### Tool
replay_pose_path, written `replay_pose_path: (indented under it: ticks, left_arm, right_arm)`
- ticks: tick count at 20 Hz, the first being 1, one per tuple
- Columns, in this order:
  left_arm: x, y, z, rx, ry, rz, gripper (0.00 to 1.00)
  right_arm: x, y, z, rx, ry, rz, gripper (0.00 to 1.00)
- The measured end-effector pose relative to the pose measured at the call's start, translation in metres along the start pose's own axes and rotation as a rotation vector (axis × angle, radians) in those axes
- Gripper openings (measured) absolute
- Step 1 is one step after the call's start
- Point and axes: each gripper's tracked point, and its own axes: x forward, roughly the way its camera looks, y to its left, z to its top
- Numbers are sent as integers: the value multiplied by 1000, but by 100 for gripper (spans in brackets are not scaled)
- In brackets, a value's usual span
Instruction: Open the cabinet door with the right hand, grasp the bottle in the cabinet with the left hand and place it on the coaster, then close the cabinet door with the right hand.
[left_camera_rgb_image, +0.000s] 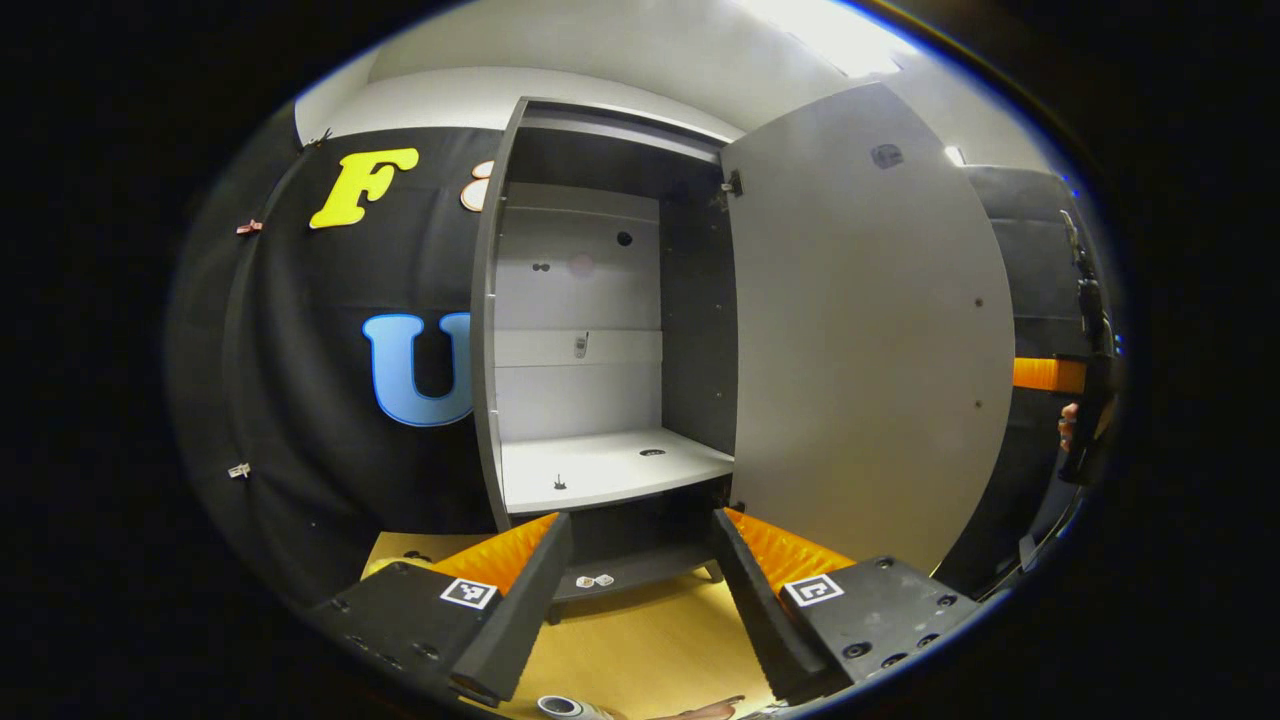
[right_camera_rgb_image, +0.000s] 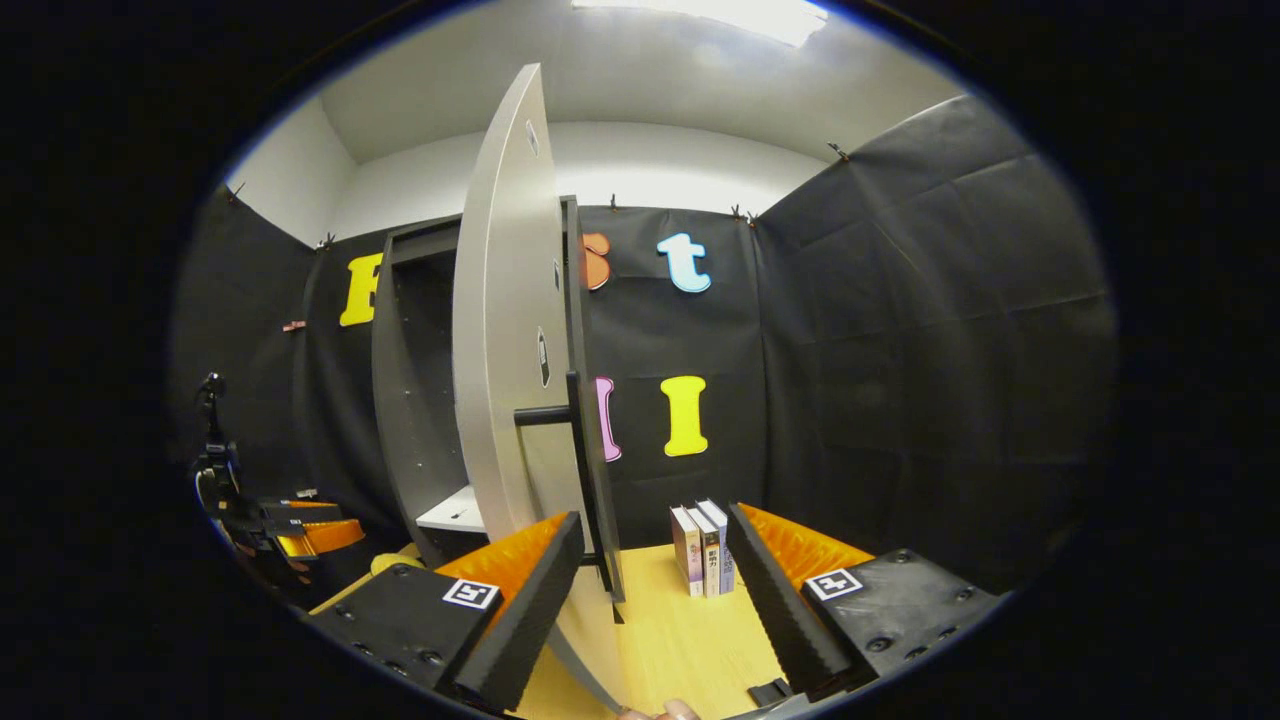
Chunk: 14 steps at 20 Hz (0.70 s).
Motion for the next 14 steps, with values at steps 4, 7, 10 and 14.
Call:
replay_pose_path:
  ticks: [4,7,10,14]
  left_arm:
    - [-9,17,5,-5,-8,53,89]
    - [-16,28,4,10,-9,83,89]
    - [-29,41,6,35,-7,126,89]
    - [-43,59,4,29,6,200,89]
  right_arm:
    - [-1,42,-9,38,29,84,95]
    - [4,84,-17,97,62,190,95]
    - [10,121,-23,144,84,277,96]
    - [22,159,-30,181,106,358,96]
